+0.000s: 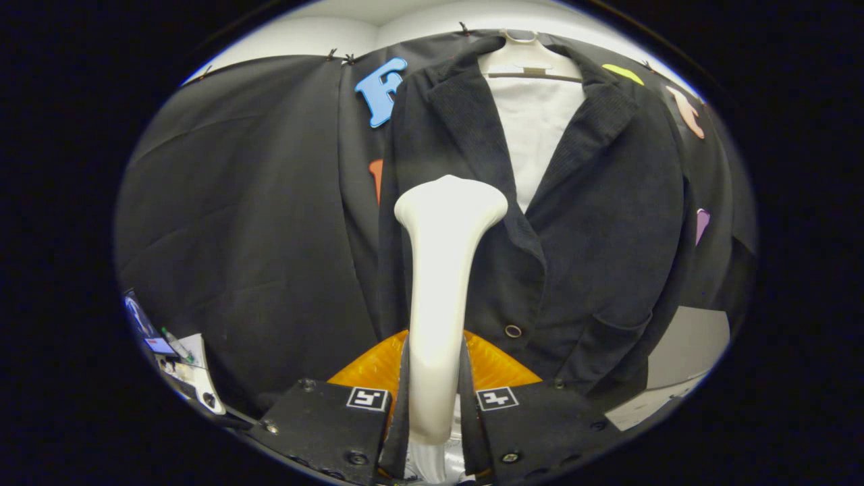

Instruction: Iron the clothes twice with a garment steamer, once on the left side and once on the right side.

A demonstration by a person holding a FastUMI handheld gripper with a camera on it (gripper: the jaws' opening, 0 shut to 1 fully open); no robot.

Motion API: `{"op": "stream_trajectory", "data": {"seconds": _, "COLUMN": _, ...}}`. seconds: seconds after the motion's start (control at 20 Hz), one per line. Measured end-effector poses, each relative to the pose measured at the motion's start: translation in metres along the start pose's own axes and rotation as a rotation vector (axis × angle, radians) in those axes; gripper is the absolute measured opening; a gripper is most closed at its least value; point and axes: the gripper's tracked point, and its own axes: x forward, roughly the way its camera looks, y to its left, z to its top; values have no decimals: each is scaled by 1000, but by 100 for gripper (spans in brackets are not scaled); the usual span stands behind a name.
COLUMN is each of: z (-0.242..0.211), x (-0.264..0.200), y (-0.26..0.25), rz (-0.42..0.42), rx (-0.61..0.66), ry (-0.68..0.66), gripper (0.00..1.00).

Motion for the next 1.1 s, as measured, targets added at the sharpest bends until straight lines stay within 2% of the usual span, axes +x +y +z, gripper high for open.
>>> {"op": "stream_trajectory", "data": {"seconds": 1.1, "z": -85, "x": 18, "y": -14, "rz": 13, "rx": 44, "ry": 150, "gripper": 34}}
